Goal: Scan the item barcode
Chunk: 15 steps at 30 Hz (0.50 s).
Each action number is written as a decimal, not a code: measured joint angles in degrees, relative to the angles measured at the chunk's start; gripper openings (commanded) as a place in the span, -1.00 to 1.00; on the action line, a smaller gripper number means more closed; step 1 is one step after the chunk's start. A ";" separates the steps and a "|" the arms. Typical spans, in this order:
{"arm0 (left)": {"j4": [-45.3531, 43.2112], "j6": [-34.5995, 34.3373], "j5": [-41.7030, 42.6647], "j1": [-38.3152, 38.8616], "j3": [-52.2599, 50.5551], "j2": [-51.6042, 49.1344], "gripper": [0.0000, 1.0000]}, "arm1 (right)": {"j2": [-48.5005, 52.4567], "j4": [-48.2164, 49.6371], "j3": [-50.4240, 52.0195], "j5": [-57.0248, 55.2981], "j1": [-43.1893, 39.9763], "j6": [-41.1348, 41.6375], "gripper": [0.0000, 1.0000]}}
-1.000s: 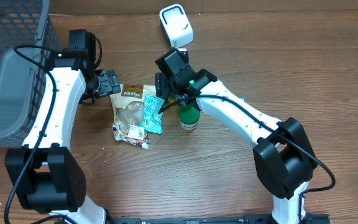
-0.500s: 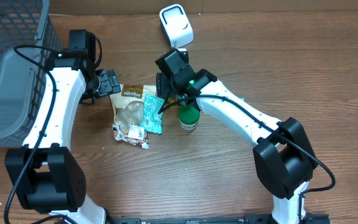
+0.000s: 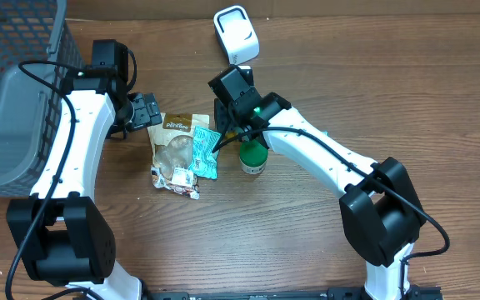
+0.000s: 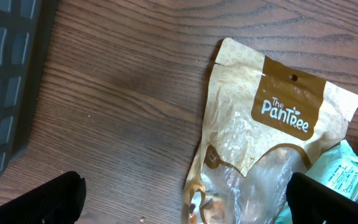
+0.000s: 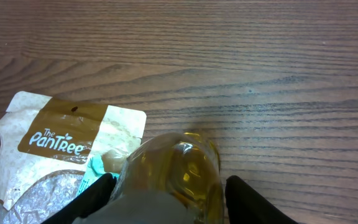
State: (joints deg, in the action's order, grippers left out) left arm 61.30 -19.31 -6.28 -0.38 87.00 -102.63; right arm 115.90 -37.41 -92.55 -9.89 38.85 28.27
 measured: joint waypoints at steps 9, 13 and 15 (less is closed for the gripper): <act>0.02 0.00 0.00 0.00 0.00 0.00 1.00 | 0.00 1.81 0.00 -0.02 -0.13 -0.13 0.25; 0.02 0.00 0.02 0.00 0.00 0.00 1.00 | 0.00 2.12 0.00 -0.04 -0.13 -0.11 0.22; 0.02 0.00 0.02 0.00 0.00 0.00 1.00 | 0.00 2.10 0.00 -0.04 -0.13 -0.17 0.16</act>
State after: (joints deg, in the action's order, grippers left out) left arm 61.32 -19.31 -6.26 -0.38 87.00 -102.63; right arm 115.90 -35.31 -92.55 -9.93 38.72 28.10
